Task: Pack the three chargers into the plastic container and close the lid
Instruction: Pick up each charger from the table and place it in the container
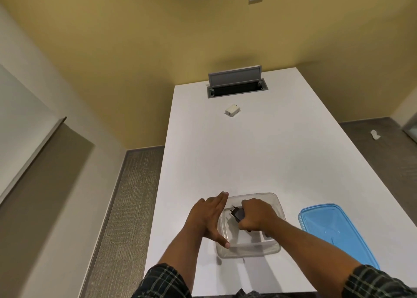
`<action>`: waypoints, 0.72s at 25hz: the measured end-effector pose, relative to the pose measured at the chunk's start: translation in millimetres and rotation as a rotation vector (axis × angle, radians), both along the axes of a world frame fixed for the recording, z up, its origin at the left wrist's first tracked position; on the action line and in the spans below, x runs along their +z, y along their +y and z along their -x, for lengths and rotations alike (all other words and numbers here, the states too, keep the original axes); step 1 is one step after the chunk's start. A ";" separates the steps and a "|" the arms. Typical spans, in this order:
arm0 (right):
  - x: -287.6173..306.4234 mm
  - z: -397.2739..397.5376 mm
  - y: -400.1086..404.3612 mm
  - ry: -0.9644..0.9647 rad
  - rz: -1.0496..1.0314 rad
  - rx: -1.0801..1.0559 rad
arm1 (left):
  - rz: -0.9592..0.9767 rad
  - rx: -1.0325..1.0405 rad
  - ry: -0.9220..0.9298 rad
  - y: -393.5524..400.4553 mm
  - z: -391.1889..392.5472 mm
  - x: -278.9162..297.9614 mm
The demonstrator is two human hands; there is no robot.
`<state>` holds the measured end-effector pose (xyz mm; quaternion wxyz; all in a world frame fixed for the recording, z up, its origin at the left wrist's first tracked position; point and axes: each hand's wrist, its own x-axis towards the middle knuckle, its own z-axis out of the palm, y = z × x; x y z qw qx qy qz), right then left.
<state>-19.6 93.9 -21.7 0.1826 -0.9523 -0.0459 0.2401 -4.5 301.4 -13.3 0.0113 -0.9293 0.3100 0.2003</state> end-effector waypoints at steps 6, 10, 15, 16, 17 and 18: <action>-28.6 10.9 22.5 0.111 -0.061 -0.158 | -0.066 0.046 0.020 -3.5 8.5 -2.1; -39.6 11.7 36.4 0.117 -0.009 -0.178 | -0.072 0.055 -0.005 -2.4 8.7 -9.4; -42.0 8.1 53.0 0.154 -0.016 -0.158 | -0.065 0.070 -0.002 -2.7 5.2 -13.5; -41.0 8.1 54.5 0.166 -0.008 -0.145 | -0.063 0.068 0.000 -2.8 4.7 -14.4; -40.0 7.8 54.9 0.176 -0.002 -0.136 | -0.061 0.064 0.000 -2.9 4.2 -14.8; -38.8 7.6 53.9 0.188 -0.002 -0.132 | -0.058 0.059 0.002 -2.8 3.5 -14.7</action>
